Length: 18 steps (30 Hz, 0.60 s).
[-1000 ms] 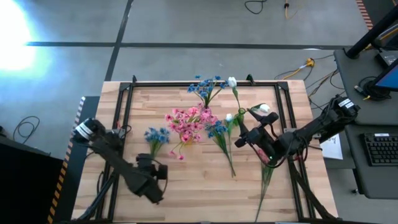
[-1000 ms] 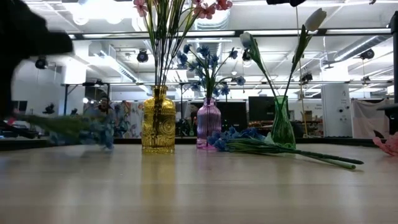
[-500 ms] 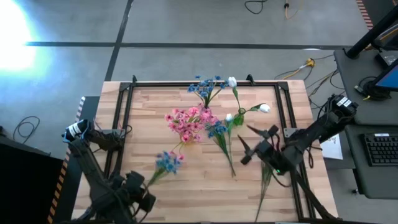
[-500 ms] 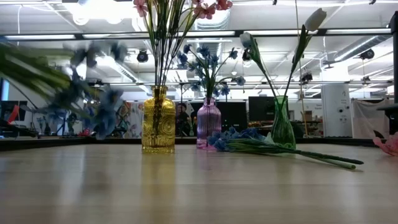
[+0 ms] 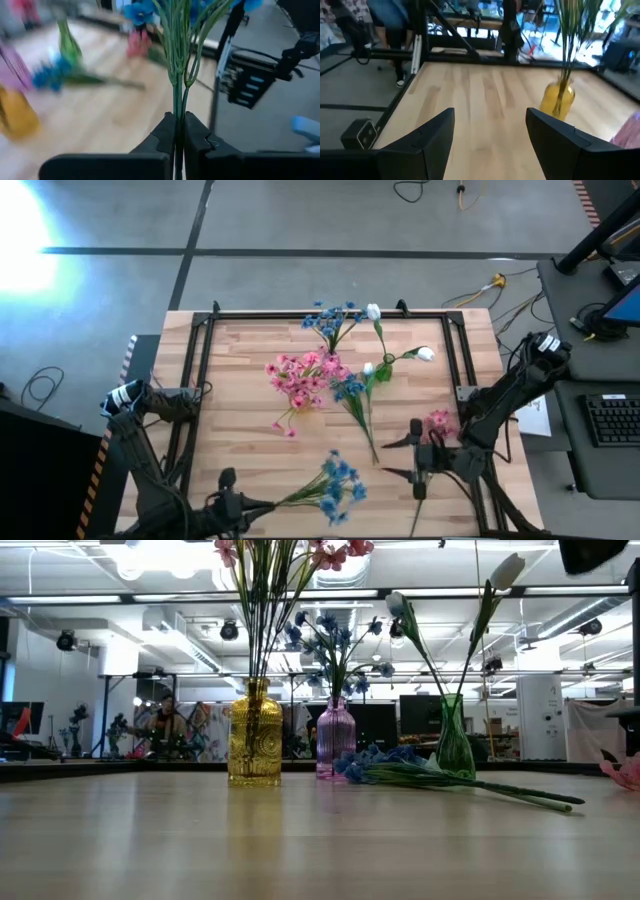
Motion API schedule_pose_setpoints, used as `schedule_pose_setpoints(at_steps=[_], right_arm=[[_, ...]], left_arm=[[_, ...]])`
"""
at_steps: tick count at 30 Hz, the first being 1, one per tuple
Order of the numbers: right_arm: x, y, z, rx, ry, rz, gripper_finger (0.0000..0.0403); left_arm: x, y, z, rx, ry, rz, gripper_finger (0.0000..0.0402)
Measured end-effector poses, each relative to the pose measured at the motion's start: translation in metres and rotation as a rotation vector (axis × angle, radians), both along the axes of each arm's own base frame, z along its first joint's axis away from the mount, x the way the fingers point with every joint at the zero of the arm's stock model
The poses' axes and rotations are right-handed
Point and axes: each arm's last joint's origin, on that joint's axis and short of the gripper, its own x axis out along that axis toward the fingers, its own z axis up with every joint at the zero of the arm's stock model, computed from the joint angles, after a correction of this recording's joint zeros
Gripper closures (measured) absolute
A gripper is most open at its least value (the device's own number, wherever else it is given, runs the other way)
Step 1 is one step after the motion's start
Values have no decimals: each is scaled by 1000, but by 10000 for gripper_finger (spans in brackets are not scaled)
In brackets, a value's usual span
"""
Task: Sort flowers into vase by color
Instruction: Put the left blue flowers into the purple flower vase
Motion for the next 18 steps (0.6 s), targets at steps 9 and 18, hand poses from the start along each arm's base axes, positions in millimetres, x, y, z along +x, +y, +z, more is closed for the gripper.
schedule_pose_setpoints(at_steps=[9,18], right_arm=[[26,11,-19,10,-170,-29,165],[80,6,-19,78,-461,-71,165]], left_arm=[[32,23,4,261,-44,93,401],[66,50,3,260,-18,188,401]])
